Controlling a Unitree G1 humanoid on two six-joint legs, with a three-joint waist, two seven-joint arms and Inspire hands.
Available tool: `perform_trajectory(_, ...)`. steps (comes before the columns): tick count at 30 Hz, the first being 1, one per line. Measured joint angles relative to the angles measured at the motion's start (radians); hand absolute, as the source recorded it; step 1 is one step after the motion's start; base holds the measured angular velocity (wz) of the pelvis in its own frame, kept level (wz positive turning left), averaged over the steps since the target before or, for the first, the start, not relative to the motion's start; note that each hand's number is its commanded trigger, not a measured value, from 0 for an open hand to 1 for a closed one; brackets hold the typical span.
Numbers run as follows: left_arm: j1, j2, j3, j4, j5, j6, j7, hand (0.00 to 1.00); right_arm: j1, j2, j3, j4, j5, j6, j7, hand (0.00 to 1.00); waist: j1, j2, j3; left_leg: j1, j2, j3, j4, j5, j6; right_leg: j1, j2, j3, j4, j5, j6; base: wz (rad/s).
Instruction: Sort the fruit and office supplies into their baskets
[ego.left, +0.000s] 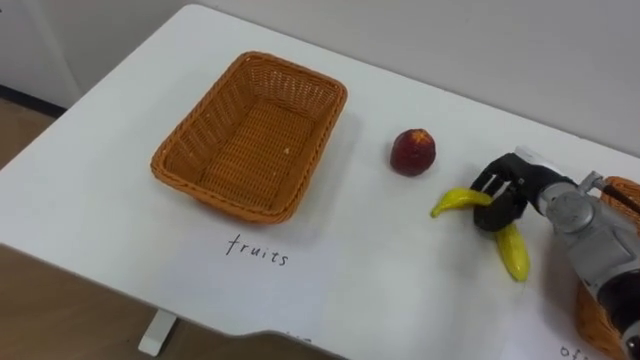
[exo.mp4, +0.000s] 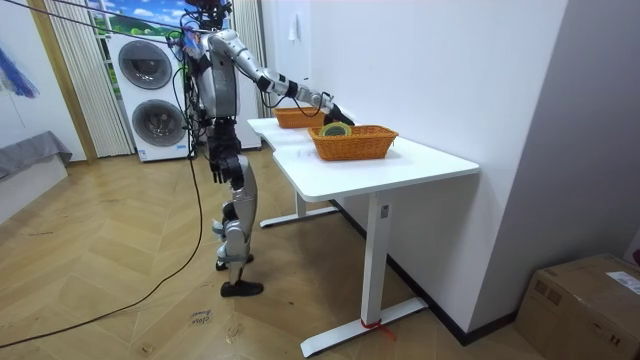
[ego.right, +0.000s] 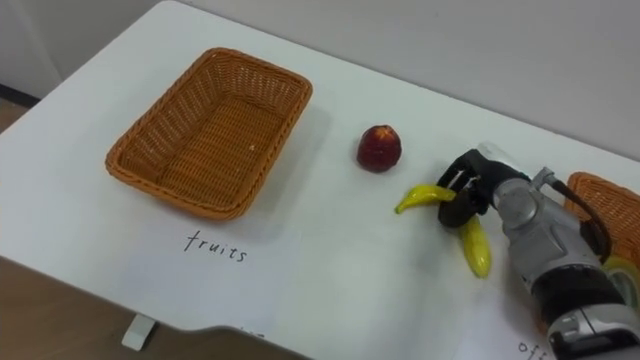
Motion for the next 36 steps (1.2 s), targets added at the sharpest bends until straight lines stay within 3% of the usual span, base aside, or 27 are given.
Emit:
perform_trajectory(13, 0.004, 0.0, -0.001, 0.001, 0.003, -0.001, 0.001, 0.0, 0.001, 0.001, 0.008, -0.032, 0.017, 0.001, 0.012, 1.0, -0.005, -0.01, -0.007, 0.012, 0.001, 0.01, -0.017, 0.002, -0.001, 0.001, 0.001, 0.006, 0.0, 0.0, 0.0, -0.02)
perform_trajectory(20, 0.004, 0.0, 0.002, 0.001, 0.005, -0.012, 0.006, 0.0, 0.004, 0.004, 0.011, -0.194, 0.045, -0.023, 0.024, 1.0, -0.027, -0.001, -0.003, 0.01, 0.0, 0.01, -0.017, 0.002, 0.0, 0.0, 0.0, 0.013, -0.001, 0.0, 0.0, 0.0)
perform_trajectory(27, 0.007, -0.005, 0.002, 0.001, 0.007, -0.021, 0.006, 0.0, 0.018, 0.004, 0.011, -0.362, 0.041, -0.043, 0.021, 1.0, -0.034, 0.006, -0.0079, 0.013, 0.0, 0.009, -0.016, 0.002, 0.0, 0.001, 0.001, 0.018, -0.001, 0.0, 0.0, 0.0)
perform_trajectory(36, 0.025, -0.01, 0.022, 0.0, 0.011, -0.022, 0.006, 0.0, 0.021, 0.003, 0.009, -0.455, 0.014, -0.06, 0.02, 1.0, -0.043, 0.004, -0.0126, 0.024, 0.001, 0.018, -0.016, 0.002, 0.0, 0.009, 0.0, 0.027, 0.0, 0.0, 0.0, -0.03)
